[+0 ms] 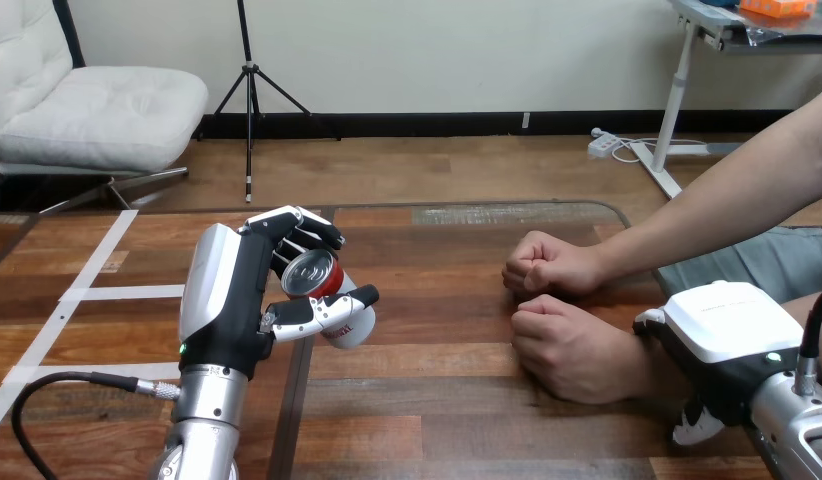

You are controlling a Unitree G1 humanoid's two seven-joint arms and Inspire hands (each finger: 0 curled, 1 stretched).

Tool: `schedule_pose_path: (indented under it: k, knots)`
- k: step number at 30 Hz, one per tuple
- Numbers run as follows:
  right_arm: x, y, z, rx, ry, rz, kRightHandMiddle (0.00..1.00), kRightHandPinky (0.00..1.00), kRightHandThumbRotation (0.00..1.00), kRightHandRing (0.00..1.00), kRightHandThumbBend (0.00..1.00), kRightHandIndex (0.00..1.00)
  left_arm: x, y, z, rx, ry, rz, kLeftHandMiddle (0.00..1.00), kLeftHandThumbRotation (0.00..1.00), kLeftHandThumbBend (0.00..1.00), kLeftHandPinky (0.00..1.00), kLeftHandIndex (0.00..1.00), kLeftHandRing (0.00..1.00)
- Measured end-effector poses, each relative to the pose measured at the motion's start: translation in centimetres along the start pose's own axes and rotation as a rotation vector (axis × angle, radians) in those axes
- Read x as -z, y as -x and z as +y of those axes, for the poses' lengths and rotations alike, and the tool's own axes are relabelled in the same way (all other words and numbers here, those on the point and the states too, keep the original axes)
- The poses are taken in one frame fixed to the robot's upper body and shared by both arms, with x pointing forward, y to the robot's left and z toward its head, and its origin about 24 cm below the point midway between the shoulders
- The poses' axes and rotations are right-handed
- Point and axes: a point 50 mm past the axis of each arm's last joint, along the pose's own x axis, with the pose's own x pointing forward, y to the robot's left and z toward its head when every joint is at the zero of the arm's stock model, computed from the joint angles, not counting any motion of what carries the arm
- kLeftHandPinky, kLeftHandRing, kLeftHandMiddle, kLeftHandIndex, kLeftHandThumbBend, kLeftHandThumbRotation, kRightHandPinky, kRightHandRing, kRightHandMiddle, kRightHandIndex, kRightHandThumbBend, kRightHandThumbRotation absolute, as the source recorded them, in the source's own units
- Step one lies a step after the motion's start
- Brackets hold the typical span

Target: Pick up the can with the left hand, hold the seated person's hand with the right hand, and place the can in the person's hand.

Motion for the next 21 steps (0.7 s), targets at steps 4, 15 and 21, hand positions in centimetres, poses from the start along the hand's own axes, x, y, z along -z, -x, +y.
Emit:
schedule_pose_path:
  k: [4, 15, 21]
  knots:
    - [0.03, -0.21, -0.02, -0.007, 0.000, 0.003, 0.87, 1.00, 0.14, 0.92, 0.71, 0.83, 0.00, 0.00, 0.00, 0.002, 0.000, 0.000, 0.47, 0.00, 0.68, 0.32, 0.49, 0.39]
    - [0.13, -0.70, 0.05, -0.021, 0.005, 0.007, 0.88, 1.00, 0.17, 0.92, 0.66, 0.83, 0.02, -0.01, 0.02, 0.006, -0.001, 0.001, 0.47, 0.00, 0.68, 0.32, 0.49, 0.39]
    - [0.28, -1.03, 0.06, -0.027, 0.006, 0.012, 0.88, 1.00, 0.21, 0.93, 0.66, 0.83, 0.02, -0.01, 0.01, 0.007, -0.001, 0.001, 0.47, 0.00, 0.68, 0.31, 0.49, 0.39]
